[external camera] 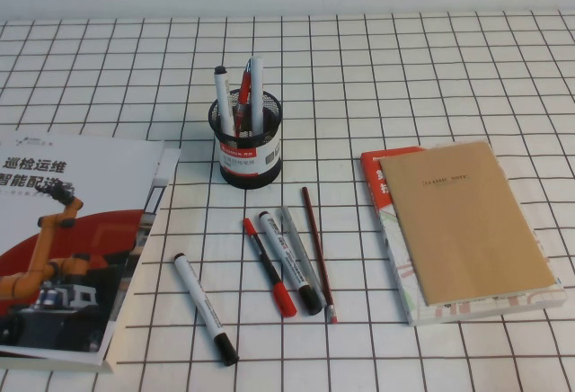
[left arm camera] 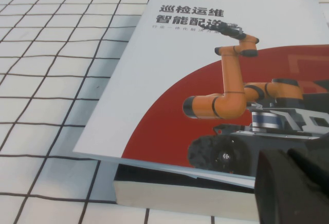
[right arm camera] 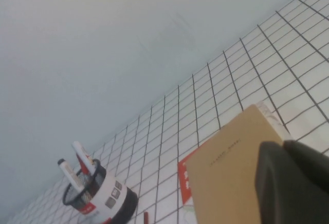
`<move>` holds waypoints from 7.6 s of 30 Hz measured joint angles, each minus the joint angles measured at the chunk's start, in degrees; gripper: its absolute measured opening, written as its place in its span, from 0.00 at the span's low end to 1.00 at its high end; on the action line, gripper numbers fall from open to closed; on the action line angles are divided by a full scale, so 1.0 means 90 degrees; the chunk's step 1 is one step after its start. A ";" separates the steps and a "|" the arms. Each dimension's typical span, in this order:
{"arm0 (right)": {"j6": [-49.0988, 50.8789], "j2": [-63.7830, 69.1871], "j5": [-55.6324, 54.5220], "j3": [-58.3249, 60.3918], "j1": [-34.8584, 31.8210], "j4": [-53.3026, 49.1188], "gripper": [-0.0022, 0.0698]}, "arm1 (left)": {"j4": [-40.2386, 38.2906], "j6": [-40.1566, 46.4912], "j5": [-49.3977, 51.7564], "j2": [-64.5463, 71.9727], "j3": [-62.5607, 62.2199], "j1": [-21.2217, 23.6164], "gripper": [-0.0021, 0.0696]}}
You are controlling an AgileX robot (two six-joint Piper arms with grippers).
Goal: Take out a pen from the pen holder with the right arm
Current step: 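Take a marker out of the pen holder and lay it on the table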
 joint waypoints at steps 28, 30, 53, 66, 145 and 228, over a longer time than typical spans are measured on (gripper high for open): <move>-0.0635 0.3308 0.2011 -0.2364 0.0000 -0.0343 0.01 | 0.0000 0.0000 0.0000 0.0000 0.0000 0.0000 0.03; -0.0854 0.3936 0.2153 -0.2710 0.0000 -0.0399 0.01 | 0.0000 0.0000 0.0000 0.0000 0.0000 0.0000 0.03; -0.2151 0.8683 -0.0068 -0.5363 0.3703 -0.0274 0.01 | 0.0000 0.0000 0.0000 0.0000 0.0000 0.0000 0.03; -0.1815 1.0717 -0.1700 -0.6985 0.4584 -0.1796 0.32 | 0.0000 0.0000 0.0000 0.0000 0.0000 0.0000 0.03; -0.0175 1.4799 -0.3327 -1.1211 0.4396 -0.3969 0.32 | 0.0000 0.0000 0.0000 0.0000 0.0000 0.0000 0.03; 0.1988 1.2755 0.0302 -0.8272 0.3625 -0.3408 0.22 | 0.0000 0.0000 0.0000 0.0000 0.0000 0.0000 0.03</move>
